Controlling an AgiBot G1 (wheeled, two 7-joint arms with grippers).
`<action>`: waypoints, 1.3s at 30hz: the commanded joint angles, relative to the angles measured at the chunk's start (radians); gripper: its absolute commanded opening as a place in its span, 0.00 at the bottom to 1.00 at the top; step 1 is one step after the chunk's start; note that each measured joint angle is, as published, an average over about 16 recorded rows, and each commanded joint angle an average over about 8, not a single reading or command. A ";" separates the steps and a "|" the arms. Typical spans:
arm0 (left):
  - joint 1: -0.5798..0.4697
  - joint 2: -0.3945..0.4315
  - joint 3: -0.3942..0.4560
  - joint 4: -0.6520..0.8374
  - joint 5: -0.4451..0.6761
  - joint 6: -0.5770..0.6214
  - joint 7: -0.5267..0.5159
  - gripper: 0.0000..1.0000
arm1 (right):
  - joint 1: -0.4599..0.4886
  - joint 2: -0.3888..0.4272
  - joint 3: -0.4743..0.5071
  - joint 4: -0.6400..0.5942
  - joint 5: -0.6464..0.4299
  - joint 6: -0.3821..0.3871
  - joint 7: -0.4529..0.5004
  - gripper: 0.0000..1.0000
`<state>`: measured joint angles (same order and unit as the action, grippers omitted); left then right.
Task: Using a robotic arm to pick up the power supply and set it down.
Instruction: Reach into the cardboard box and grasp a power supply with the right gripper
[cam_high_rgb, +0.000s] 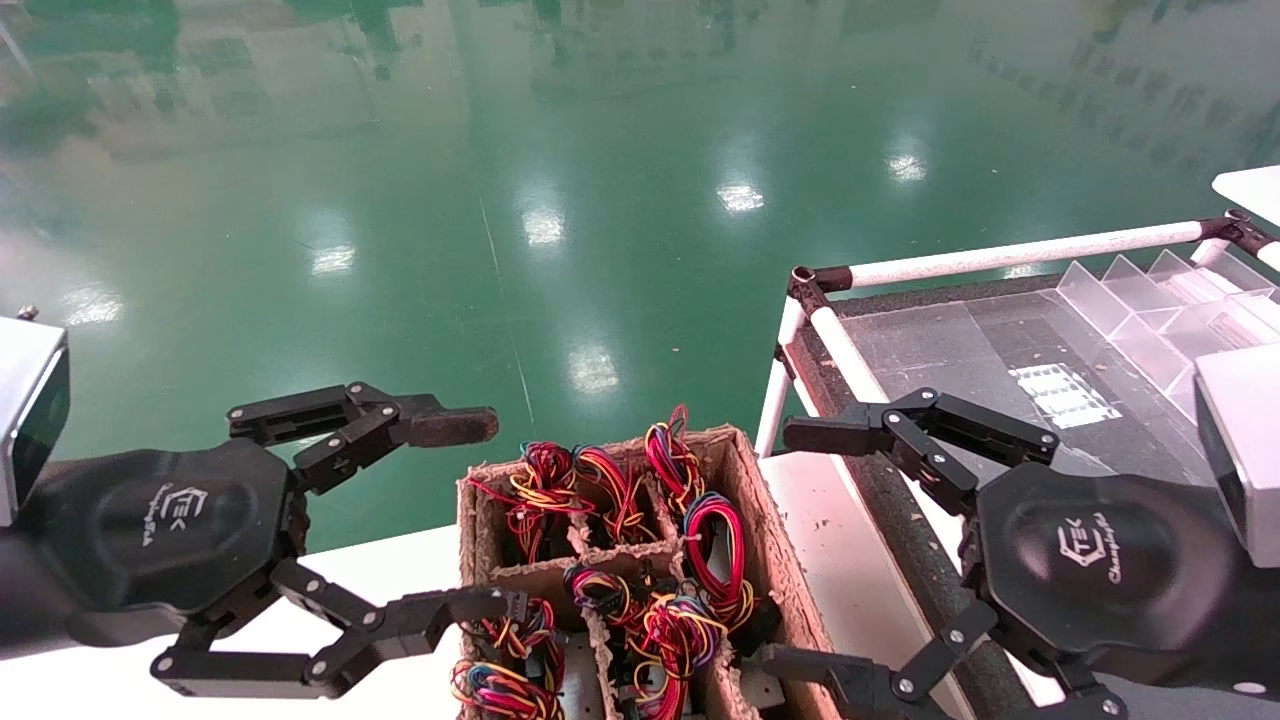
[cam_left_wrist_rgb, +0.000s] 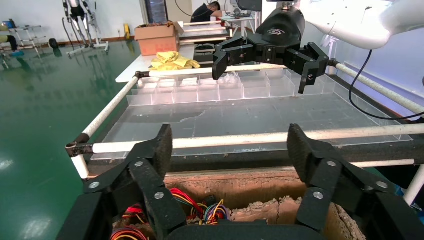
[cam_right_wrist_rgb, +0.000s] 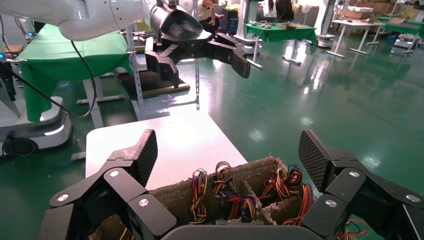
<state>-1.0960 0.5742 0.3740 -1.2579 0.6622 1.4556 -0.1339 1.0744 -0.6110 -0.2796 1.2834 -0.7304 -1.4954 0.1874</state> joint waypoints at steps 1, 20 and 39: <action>0.000 0.000 0.000 0.000 0.000 0.000 0.000 0.00 | 0.000 0.000 0.000 0.000 0.000 0.000 0.000 1.00; 0.000 0.000 0.000 0.000 0.000 0.000 0.000 0.00 | 0.000 0.000 0.000 0.000 0.000 0.000 0.000 1.00; 0.000 0.000 0.000 0.000 0.000 0.000 0.000 0.90 | 0.000 0.000 0.000 0.000 0.000 0.000 0.000 1.00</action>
<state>-1.0960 0.5742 0.3740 -1.2579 0.6622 1.4556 -0.1339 1.0744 -0.6110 -0.2796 1.2834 -0.7304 -1.4954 0.1874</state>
